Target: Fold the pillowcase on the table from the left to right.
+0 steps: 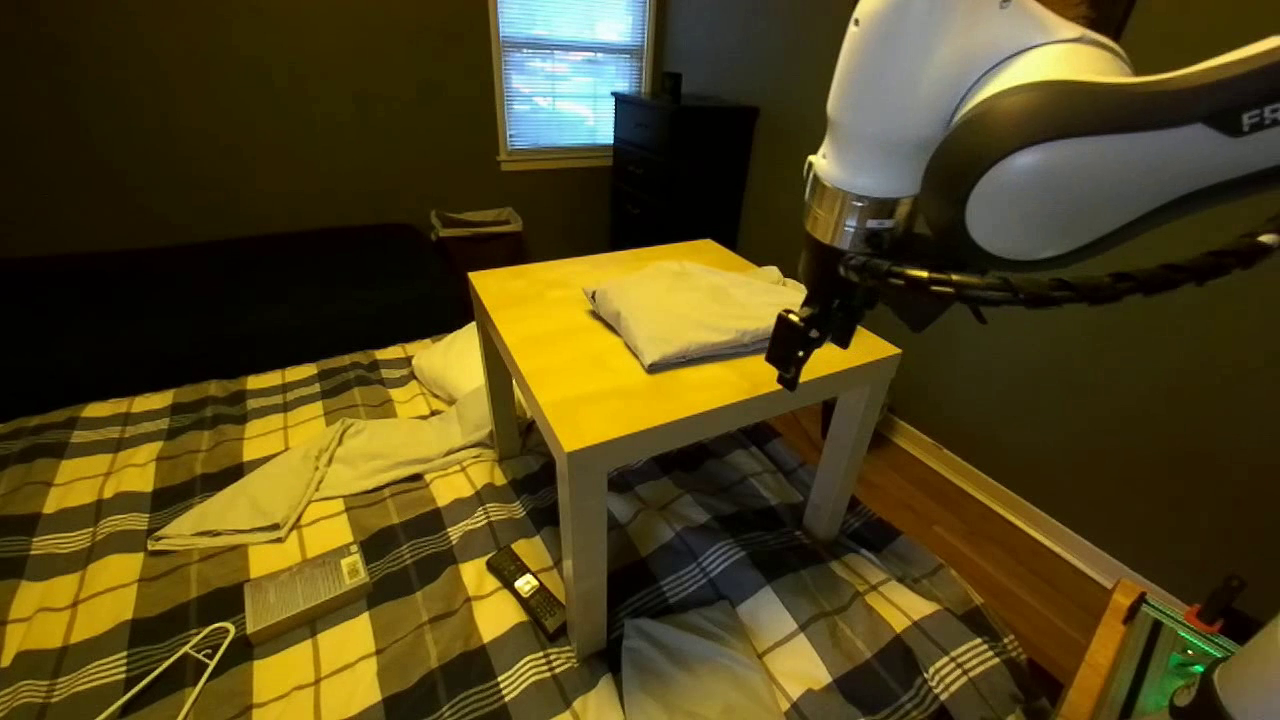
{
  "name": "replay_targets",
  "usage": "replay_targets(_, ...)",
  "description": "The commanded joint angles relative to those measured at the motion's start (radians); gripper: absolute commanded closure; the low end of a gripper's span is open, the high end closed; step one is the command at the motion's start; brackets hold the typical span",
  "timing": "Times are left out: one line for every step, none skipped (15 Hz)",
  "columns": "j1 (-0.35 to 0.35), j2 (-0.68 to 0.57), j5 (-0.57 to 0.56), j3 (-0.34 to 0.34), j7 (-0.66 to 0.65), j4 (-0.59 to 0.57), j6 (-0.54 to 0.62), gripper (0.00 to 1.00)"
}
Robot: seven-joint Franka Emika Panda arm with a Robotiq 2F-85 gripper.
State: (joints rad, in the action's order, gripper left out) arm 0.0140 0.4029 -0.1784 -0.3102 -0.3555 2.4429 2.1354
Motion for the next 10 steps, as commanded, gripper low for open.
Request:
replay_targets(-0.019,-0.197,-0.115,-0.075,-0.245,-0.198,-0.067,0.00)
replay_targets(-0.020,-0.239,-0.156,-0.086,-0.318,-0.243,-0.081,0.00)
replay_targets(-0.018,-0.292,-0.201,-0.090,-0.394,-0.294,-0.101,0.00)
replay_targets(-0.003,-0.339,-0.235,-0.081,-0.449,-0.339,-0.129,0.00)
replay_targets(0.011,-0.391,-0.277,-0.071,-0.522,-0.389,-0.153,0.00)
replay_targets(0.030,-0.447,-0.309,-0.057,-0.585,-0.443,-0.187,0.00)
replay_targets(0.053,-0.495,-0.333,-0.040,-0.632,-0.490,-0.213,0.00)
replay_targets(0.078,-0.550,-0.357,-0.023,-0.677,-0.542,-0.234,0.00)
replay_targets(0.106,-0.603,-0.367,-0.002,-0.702,-0.597,-0.253,0.00)
replay_targets(0.136,-0.655,-0.391,0.021,-0.730,-0.650,-0.263,0.00)
